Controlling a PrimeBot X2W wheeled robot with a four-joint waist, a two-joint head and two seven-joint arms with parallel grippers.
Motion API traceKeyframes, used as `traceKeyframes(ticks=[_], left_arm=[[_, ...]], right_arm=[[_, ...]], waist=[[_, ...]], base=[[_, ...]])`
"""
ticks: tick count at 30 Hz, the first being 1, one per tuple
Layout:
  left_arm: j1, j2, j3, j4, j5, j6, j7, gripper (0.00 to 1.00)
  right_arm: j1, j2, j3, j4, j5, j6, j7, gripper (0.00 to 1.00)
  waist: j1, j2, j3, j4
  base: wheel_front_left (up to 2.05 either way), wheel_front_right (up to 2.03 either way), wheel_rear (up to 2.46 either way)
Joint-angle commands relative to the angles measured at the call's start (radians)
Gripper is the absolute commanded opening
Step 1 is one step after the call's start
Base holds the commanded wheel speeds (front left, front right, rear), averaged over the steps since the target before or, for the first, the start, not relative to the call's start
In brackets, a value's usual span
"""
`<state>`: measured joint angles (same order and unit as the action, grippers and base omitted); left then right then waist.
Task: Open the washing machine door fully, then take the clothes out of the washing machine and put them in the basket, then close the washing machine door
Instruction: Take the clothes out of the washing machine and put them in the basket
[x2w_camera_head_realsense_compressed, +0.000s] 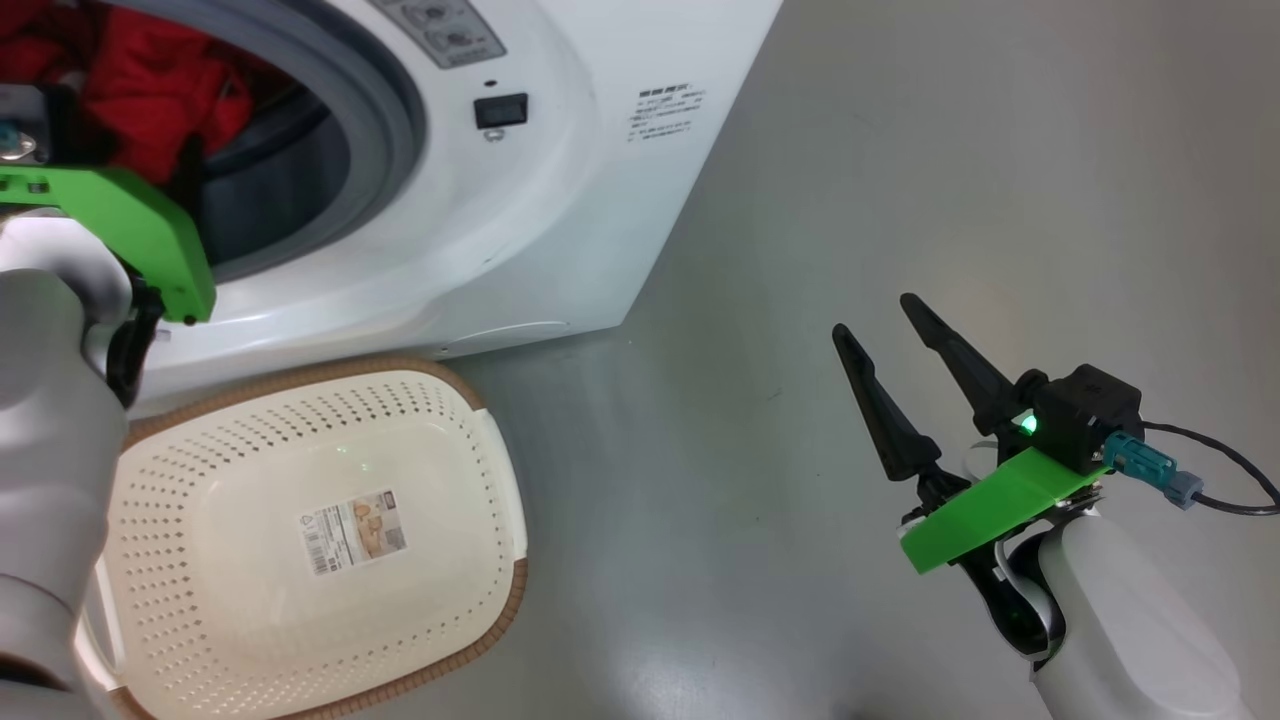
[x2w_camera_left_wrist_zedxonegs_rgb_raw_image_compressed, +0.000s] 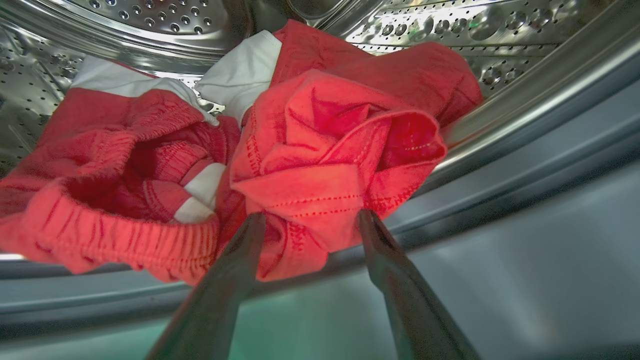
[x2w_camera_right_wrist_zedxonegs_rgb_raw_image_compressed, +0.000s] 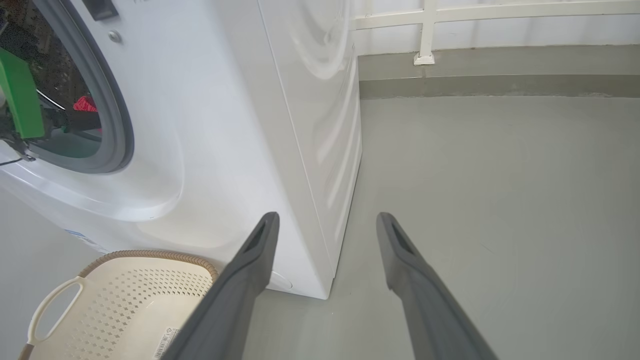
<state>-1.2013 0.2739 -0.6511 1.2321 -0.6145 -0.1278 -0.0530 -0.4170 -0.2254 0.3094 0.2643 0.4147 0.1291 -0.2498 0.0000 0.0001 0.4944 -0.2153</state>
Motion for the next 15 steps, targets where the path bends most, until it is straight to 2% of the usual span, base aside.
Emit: traceKeyframes(ticks=[1, 7, 8, 9, 10, 15], left_arm=[[-0.038, 0.047, 0.009, -0.008, -0.010, -0.003, -0.001, 1.00], [-0.039, 0.056, -0.015, 0.005, -0.034, -0.003, 0.000, 1.00], [-0.038, 0.056, -0.020, 0.006, -0.039, -0.003, 0.001, 0.91], [-0.038, 0.056, -0.024, 0.007, -0.042, -0.003, 0.002, 0.48], [-0.038, 0.056, -0.029, 0.008, -0.045, -0.003, 0.001, 0.00], [-0.033, 0.051, -0.045, 0.008, -0.068, -0.003, -0.013, 0.00]], right_arm=[[0.009, -0.002, 0.017, -0.022, -0.007, 0.002, -0.012, 1.00], [0.012, 0.000, 0.013, -0.025, -0.008, 0.002, -0.012, 1.00], [0.013, 0.001, 0.012, -0.026, -0.008, 0.002, -0.012, 1.00], [0.013, 0.001, 0.011, -0.026, -0.008, 0.002, -0.012, 1.00], [0.014, 0.001, 0.010, -0.026, -0.008, 0.002, -0.012, 1.00], [0.013, 0.001, 0.006, -0.020, -0.009, 0.002, -0.012, 1.00]], waist=[[0.0000, -0.0001, 0.005, -0.006], [0.0000, -0.0001, 0.007, -0.014], [0.0000, -0.0001, 0.007, -0.014], [0.0000, -0.0001, 0.006, -0.014], [0.0000, -0.0001, 0.005, -0.013], [0.0000, -0.0001, -0.006, -0.004]], base=[[0.00, 0.00, 0.00], [0.00, 0.00, 0.00], [0.00, 0.00, 0.00], [0.00, 0.00, 0.00], [0.00, 0.00, 0.00], [0.00, 0.00, 0.00]])
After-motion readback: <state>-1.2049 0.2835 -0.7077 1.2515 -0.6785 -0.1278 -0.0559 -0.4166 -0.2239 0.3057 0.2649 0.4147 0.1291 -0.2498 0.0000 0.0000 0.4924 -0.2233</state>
